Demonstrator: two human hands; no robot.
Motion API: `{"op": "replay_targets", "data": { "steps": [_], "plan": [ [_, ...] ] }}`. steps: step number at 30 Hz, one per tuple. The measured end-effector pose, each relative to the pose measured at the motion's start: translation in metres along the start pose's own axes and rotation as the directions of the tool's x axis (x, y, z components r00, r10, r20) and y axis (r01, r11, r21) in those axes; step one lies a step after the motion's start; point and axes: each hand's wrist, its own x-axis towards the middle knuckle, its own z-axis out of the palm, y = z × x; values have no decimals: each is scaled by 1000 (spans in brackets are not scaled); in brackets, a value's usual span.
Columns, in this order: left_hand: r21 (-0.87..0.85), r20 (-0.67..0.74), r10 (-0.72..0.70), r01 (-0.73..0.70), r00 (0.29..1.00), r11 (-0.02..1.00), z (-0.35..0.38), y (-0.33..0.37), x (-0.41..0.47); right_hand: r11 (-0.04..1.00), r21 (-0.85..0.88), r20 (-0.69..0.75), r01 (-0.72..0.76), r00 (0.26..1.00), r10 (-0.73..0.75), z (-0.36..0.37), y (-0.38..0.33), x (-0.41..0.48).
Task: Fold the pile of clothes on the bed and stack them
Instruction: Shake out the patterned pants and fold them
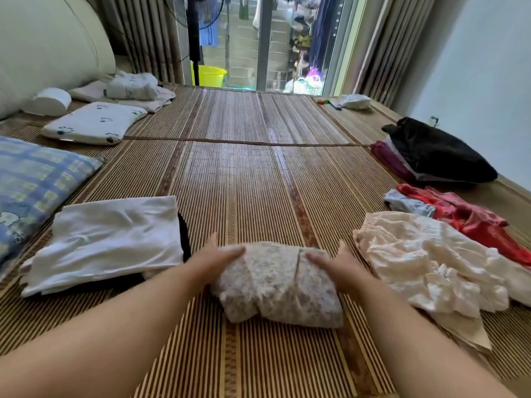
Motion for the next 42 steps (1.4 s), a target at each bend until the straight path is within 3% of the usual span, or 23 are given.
{"op": "replay_targets", "data": {
  "steps": [2, 4, 7, 9, 12, 14, 16, 21, 23, 27, 31, 34, 36, 39, 42],
  "plan": [
    [183, -46, -23, 31, 999, 983, 13, -11, 5, 992, -127, -10, 10, 1000, -11, 15, 16, 4],
    [201, -48, -11, 20, 999, 979, 18, -18, 8, 971, -238, -64, 33, 997, -49, 25, 25, 9],
    [127, 155, -53, 33, 987, 991, 13, -22, 9, 951, -306, -31, 38, 998, -50, 27, 25, 9],
    [55, 142, 11, -20, 990, 998, 12, -27, 7, 963, -260, -41, 68, 996, -81, 25, 23, 9],
    [-177, -53, 122, -129, 991, 976, 13, -36, -1, 972, -217, -127, 93, 984, -122, 25, 22, 7],
    [-315, 75, 99, -70, 992, 946, 16, -42, -11, 980, -185, -129, 73, 987, -98, 25, 22, 3],
    [-310, 219, 89, -17, 972, 950, 19, -43, -19, 991, -128, -66, 41, 997, -49, 24, 22, -2],
    [-225, 364, 50, 35, 930, 974, 22, -32, -29, 1000, -10, 67, -4, 998, 5, 20, 22, -20],
    [-265, 387, 119, -13, 914, 964, 19, -34, -34, 997, 77, 67, 22, 997, -27, 19, 25, -26],
    [-387, 267, 306, -189, 914, 903, -3, -42, -46, 970, 126, 15, 207, 977, -211, 24, 18, -38],
    [-439, 114, 414, -327, 903, 836, -62, -44, -54, 879, 248, 33, 406, 904, -427, 56, -31, -45],
    [-340, -77, 515, -508, 854, 791, -125, -41, -62, 797, 387, 69, 464, 847, -526, 97, -81, -40],
    [-127, -184, 573, -597, 799, 792, -170, -38, -66, 748, 457, 95, 481, 810, -579, 130, -117, -35],
    [77, -280, 593, -598, 755, 798, -233, -44, -61, 718, 499, 121, 485, 782, -612, 181, -166, -23],
    [-30, -276, 438, -463, 856, 886, -272, -69, -46, 789, 418, 188, 450, 807, -560, 227, -189, -6]
  ]
}}
